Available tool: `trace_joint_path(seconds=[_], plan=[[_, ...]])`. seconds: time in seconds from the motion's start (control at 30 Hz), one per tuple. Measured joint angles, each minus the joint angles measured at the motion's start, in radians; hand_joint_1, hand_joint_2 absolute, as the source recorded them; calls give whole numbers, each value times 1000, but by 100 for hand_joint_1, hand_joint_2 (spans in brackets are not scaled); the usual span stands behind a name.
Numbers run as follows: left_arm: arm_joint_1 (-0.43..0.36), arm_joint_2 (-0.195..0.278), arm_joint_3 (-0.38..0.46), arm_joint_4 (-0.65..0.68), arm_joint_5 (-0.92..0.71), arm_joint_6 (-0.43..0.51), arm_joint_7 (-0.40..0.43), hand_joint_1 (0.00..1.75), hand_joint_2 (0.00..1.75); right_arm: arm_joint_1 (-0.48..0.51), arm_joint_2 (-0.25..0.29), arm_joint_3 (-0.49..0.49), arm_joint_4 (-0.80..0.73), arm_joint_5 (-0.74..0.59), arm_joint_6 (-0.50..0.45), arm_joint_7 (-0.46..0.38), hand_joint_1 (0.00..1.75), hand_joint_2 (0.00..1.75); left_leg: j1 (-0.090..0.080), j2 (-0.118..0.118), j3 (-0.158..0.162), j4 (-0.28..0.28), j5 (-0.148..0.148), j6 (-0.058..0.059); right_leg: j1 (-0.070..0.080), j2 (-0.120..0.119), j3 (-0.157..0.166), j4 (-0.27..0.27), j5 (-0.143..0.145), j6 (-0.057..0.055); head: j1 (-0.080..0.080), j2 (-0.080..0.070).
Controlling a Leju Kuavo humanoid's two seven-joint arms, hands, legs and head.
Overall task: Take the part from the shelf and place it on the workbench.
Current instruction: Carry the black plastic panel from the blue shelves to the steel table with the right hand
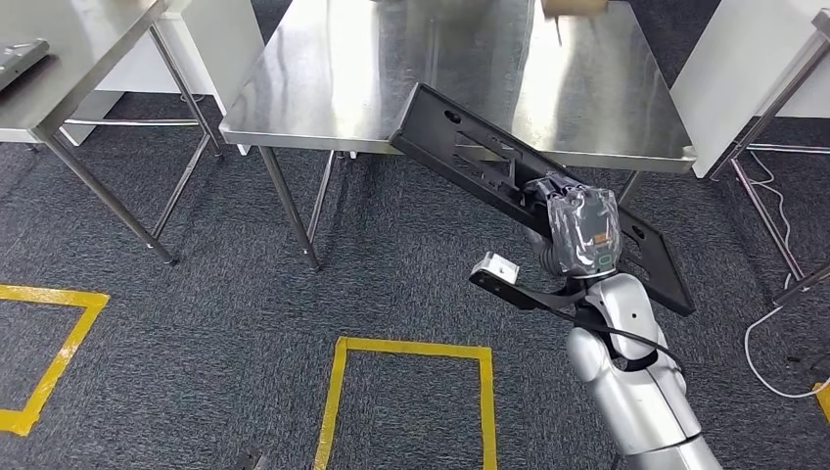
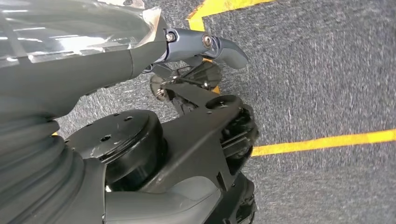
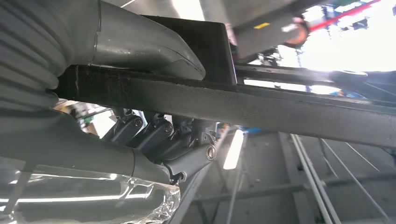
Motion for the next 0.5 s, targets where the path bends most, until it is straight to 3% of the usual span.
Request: trace_joint_path(seconds=[0.07,0.13,0.27,0.3,0.4,0.43,0.47,0.5], plan=[[-2,1,0,0,-10,-4,1,0,175,-43,2,-13,50,17,10,15,175,175,-1,-4,64,-142,67,9,4,7,1,2,-1,2,0,0],[-6,1,-1,0,-19,-6,4,0,175,-86,4,-28,98,38,17,29,175,175,-5,-6,95,-213,87,16,9,11,-3,2,-1,7,1,0],[-13,0,-3,-1,-33,-14,13,0,175,-131,8,-54,158,70,23,43,175,175,-6,-3,104,-231,92,38,12,4,-21,26,-11,25,2,0],[-15,0,-3,-2,-36,-15,16,0,175,-139,10,-60,169,78,26,46,175,175,-4,-1,108,-236,94,44,12,0,-43,69,-28,26,2,0],[-20,0,-3,-2,-42,-18,24,0,175,-153,12,-76,206,100,37,58,175,175,-3,0,112,-237,91,51,6,-4,-151,262,-93,27,5,0],[-20,0,-3,-2,-45,-19,27,0,175,-154,12,-80,217,106,38,61,175,175,-3,0,113,-236,89,51,4,-5,-174,295,-96,33,5,0],[-20,0,-3,-2,-47,-20,29,0,175,-154,13,-85,228,112,39,63,175,175,-1,0,116,-236,86,49,0,-5,-179,289,-83,42,6,0],[-21,-1,-3,-2,-49,-20,31,0,175,-155,13,-89,235,116,39,65,175,175,1,-1,119,-235,82,45,-5,-7,-162,243,-57,53,6,0]])
